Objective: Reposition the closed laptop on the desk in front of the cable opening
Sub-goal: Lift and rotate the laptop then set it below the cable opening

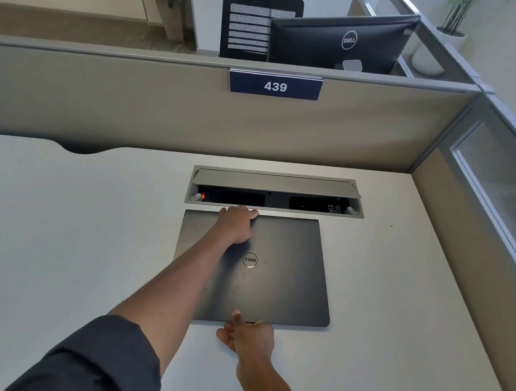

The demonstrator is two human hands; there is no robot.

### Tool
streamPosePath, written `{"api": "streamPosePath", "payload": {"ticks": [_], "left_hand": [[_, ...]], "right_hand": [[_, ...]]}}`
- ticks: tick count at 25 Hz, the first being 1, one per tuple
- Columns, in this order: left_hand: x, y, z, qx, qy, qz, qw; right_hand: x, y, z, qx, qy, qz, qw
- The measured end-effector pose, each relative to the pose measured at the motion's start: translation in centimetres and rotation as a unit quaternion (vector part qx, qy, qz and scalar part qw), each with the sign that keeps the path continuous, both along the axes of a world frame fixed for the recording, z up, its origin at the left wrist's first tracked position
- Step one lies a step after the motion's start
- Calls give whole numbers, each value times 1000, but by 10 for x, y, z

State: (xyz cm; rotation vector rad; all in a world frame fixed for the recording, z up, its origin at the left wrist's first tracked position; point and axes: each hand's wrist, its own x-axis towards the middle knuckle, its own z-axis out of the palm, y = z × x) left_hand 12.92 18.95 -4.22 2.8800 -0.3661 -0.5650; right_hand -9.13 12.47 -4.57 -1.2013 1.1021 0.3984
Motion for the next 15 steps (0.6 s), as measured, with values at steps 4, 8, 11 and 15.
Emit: {"api": "streamPosePath", "payload": {"ticks": [4, 8, 11, 15], "left_hand": [[-2, -3, -6, -21, -13, -3, 1000], [-12, -2, -17, -39, -32, -5, 999], [-29, -4, -22, -41, -34, -7, 999], [-57, 7, -22, -59, -27, 0, 998]], "right_hand": [[1, -1, 0, 8, 2, 0, 1000], [1, -3, 0, 12, 2, 1, 1000], [-1, -6, 1, 30, 4, 22, 999], [-4, -21, 1, 16, -1, 117, 993]]}}
